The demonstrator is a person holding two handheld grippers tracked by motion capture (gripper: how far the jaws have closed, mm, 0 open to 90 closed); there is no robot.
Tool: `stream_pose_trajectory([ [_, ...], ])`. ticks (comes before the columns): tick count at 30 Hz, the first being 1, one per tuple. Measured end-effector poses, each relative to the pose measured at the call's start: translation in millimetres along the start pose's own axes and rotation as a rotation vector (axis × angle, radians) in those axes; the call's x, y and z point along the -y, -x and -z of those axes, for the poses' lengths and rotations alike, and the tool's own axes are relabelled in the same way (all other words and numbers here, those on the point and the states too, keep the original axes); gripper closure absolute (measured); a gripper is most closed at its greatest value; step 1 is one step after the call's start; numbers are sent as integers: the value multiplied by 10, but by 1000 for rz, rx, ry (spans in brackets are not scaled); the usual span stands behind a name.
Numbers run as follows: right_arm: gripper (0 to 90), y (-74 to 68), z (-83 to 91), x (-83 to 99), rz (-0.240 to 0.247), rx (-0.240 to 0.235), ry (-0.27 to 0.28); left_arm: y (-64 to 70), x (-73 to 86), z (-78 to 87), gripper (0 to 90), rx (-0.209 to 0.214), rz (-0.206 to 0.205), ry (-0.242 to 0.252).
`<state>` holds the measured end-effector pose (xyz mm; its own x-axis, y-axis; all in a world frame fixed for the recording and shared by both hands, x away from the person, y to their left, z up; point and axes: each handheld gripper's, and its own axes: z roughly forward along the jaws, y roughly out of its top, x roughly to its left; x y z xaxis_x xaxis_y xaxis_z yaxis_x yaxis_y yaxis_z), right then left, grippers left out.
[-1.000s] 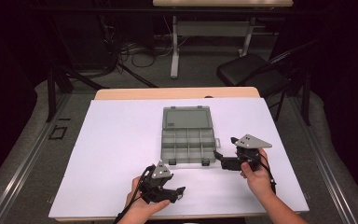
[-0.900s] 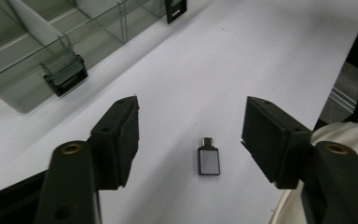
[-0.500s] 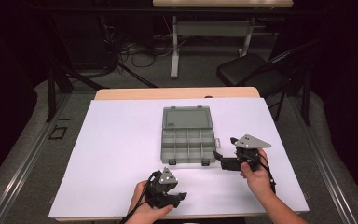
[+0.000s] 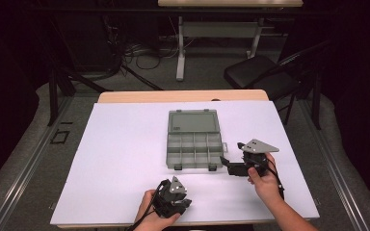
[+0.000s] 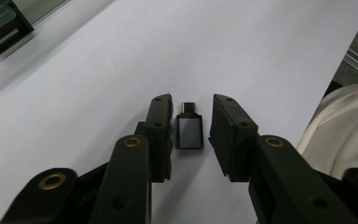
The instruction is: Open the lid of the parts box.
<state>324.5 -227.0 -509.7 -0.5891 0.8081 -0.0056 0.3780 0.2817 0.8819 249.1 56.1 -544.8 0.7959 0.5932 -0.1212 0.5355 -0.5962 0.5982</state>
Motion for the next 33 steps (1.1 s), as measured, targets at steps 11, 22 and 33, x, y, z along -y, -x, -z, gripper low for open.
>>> stream_pose_trajectory([
  [11, 155, 2, -14, 10, -6, -3, -1, -15, 16, -23, 748, -10, 7, -6],
  [22, 159, 23, -20, 16, -13, -6, -5, -13, 21, -25, 762, -13, 10, -1],
  [33, 159, 25, -23, 19, -14, -9, -3, -53, 7, -3, 764, 2, 34, -1],
])
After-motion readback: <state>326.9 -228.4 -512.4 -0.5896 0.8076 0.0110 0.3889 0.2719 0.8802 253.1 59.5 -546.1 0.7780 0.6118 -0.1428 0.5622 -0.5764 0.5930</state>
